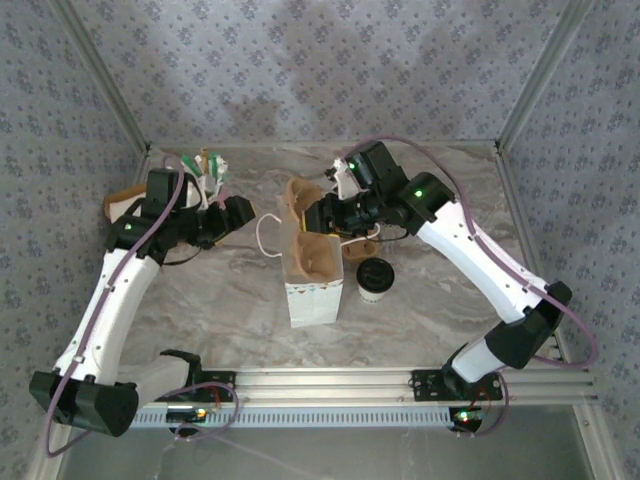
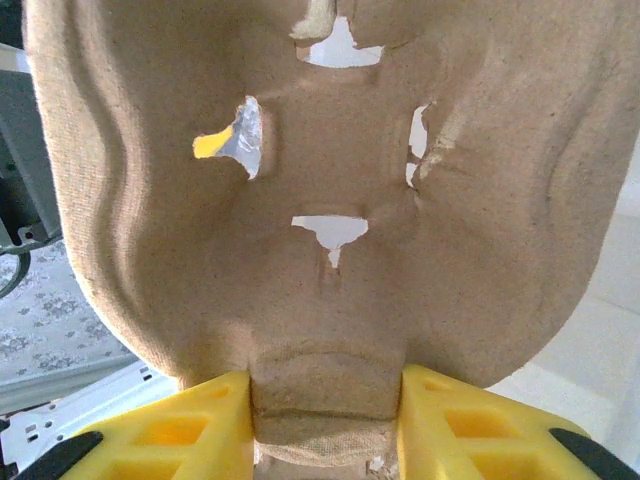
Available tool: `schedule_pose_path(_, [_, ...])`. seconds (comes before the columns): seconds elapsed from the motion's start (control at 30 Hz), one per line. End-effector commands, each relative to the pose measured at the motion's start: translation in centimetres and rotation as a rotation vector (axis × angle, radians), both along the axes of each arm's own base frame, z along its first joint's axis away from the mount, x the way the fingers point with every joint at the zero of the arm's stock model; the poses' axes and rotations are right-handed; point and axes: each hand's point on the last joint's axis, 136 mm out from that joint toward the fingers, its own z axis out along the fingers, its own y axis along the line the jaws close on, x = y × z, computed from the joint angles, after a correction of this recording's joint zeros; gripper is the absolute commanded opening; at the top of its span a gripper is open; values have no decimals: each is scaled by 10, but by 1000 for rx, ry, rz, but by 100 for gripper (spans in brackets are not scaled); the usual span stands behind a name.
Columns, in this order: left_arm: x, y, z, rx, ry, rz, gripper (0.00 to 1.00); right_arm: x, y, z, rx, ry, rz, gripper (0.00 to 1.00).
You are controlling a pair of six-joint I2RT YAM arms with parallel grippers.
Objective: Pack the takeout coffee
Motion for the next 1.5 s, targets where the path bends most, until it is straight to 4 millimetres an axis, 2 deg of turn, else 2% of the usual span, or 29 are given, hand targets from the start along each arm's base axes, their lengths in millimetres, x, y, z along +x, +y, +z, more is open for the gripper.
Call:
schedule_pose_path(0.0, [6,0,6,1,-30,-3,80,-2,0,-13,-4,76,1,39])
schedule_pose_path(0.5, [11,-3,2,9,-22,-8,80,10,-6,-31,-3,149,-23,39])
schedule_pose_path(0.73, [9,-7,-2,9,-17,-20,80,15,-9,-42,-52,151,-44,39])
schedule_pose_path(0.97, [8,-8,-5,9,-14,-24,80,11,-13,-45,-139,132,-41,39])
schedule_pose_path(1.17, [0,-5,-11,6,-11,-13,80,8,-17,-50,-251,108,-35,39])
schedule_pose_path(1.47, [-28,3,-31,0,16,11,79,4,-12,-60,-389,94,-24,39])
